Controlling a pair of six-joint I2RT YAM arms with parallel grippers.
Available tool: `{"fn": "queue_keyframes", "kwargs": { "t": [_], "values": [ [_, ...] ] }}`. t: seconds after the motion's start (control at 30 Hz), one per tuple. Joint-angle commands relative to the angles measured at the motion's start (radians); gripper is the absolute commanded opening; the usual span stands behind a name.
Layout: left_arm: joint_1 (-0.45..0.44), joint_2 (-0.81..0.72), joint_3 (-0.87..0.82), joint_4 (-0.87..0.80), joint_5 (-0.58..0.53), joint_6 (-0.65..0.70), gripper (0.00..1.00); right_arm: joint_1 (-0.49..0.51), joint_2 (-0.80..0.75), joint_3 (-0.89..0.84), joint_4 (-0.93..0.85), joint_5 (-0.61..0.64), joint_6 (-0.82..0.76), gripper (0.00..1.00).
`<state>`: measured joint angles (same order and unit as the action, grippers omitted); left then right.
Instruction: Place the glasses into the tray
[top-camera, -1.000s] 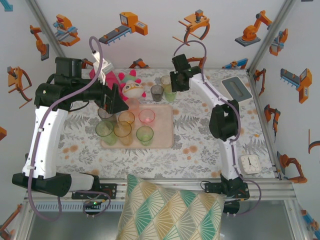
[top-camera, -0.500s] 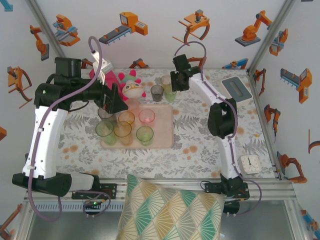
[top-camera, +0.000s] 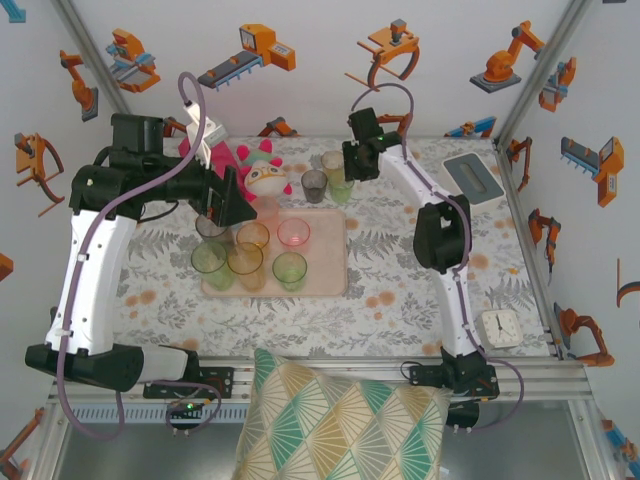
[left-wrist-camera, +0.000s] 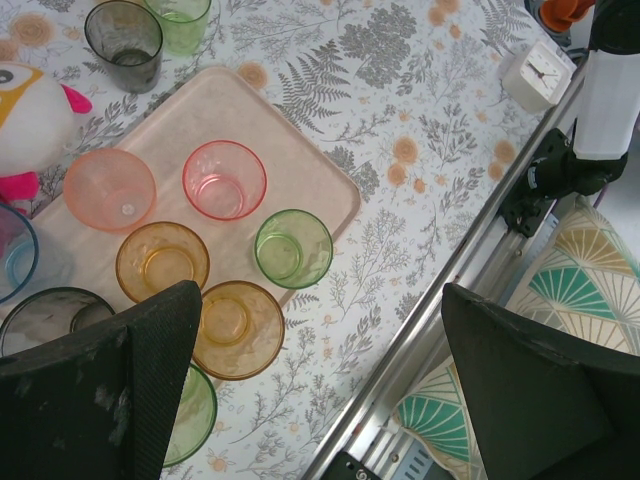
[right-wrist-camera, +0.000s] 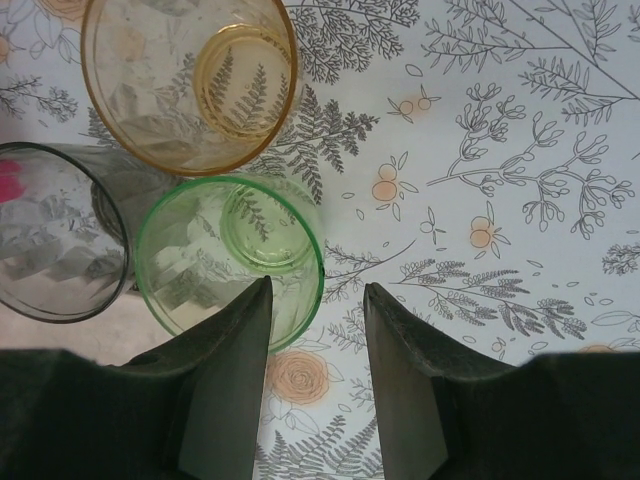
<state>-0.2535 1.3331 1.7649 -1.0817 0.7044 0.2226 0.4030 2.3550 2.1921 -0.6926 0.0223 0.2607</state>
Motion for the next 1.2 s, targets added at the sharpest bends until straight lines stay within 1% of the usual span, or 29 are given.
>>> {"fn": "queue_keyframes", "kwargs": {
  "t": [0.0, 0.4, 0.73, 1.03, 1.17],
  "values": [
    [0.006, 0.008, -0.004, -0.004, 0.030, 0.006, 0.97, -0.007, 0.025, 0.045, -0.016, -0.018, -0.003, 0.42],
    [0.006, 0.007, -0.007, -0.001, 0.032, 0.006, 0.97, -0.010, 0.075, 0.079, -0.040, -0.019, -0.005, 0.41],
    [0.006, 0.014, -0.003, 0.001, 0.037, 0.003, 0.97, -0.014, 0.084, 0.092, -0.060, -0.017, -0.013, 0.36],
    [0.006, 0.014, -0.001, 0.001, 0.038, 0.002, 0.97, -0.018, 0.090, 0.093, -0.066, -0.022, -0.023, 0.28],
    [0.006, 0.014, -0.004, 0.002, 0.037, 0.002, 0.97, -0.018, 0.093, 0.099, -0.069, -0.024, -0.024, 0.28]
  ]
}}
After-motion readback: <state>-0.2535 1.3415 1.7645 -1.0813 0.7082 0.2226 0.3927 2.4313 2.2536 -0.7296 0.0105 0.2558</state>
